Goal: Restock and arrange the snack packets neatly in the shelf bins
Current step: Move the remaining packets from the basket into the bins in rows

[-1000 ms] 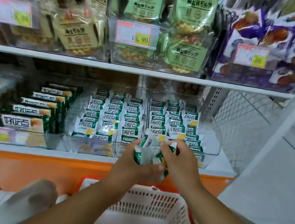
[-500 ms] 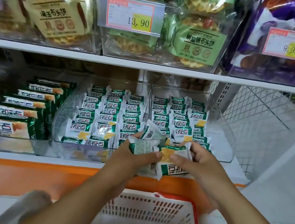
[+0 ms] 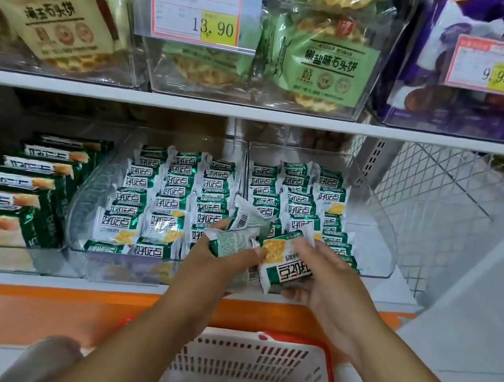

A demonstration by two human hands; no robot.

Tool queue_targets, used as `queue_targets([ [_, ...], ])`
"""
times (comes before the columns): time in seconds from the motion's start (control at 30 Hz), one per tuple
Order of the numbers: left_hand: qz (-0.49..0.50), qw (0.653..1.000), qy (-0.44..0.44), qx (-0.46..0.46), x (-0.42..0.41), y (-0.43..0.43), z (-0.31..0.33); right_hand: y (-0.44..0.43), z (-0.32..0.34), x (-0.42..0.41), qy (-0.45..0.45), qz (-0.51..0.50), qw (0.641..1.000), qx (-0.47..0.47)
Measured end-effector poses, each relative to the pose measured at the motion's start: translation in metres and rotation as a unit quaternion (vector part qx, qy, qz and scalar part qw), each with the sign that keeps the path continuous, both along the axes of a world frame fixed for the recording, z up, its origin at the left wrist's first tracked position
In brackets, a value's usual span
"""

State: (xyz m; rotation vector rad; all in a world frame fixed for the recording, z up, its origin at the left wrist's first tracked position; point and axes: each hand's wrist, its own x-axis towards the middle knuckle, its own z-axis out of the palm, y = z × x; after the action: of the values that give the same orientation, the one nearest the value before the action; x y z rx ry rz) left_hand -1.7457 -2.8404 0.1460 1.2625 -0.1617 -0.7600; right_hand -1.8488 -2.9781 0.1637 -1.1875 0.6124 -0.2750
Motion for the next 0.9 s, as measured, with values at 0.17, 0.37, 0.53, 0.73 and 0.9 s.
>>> queue_targets([
  [0.17, 0.037, 0.999, 0.000, -0.005, -0.001, -0.005, -0.001, 0.014, -0.006, -0.003, -0.022, 0.020, 0.992, 0.119],
  [0.37, 0.027, 0.999, 0.001, 0.019, 0.006, -0.007, 0.004, -0.036, 0.009, -0.005, 0.028, -0.058, 0.987, -0.150],
  [0.53, 0.050, 0.999, 0.014, -0.003, 0.017, -0.001, 0.006, -0.122, 0.021, 0.015, 0.145, -0.060, 0.799, -0.581],
  [0.73, 0.051, 0.998, -0.032, 0.004, 0.021, -0.003, 0.004, -0.179, 0.028, 0.058, 0.242, 0.100, 0.594, -0.760],
  [0.9, 0.049, 0.999, -0.017, -0.001, 0.024, -0.004, 0.005, -0.182, 0.011, 0.085, 0.278, 0.160, 0.528, -0.786],
])
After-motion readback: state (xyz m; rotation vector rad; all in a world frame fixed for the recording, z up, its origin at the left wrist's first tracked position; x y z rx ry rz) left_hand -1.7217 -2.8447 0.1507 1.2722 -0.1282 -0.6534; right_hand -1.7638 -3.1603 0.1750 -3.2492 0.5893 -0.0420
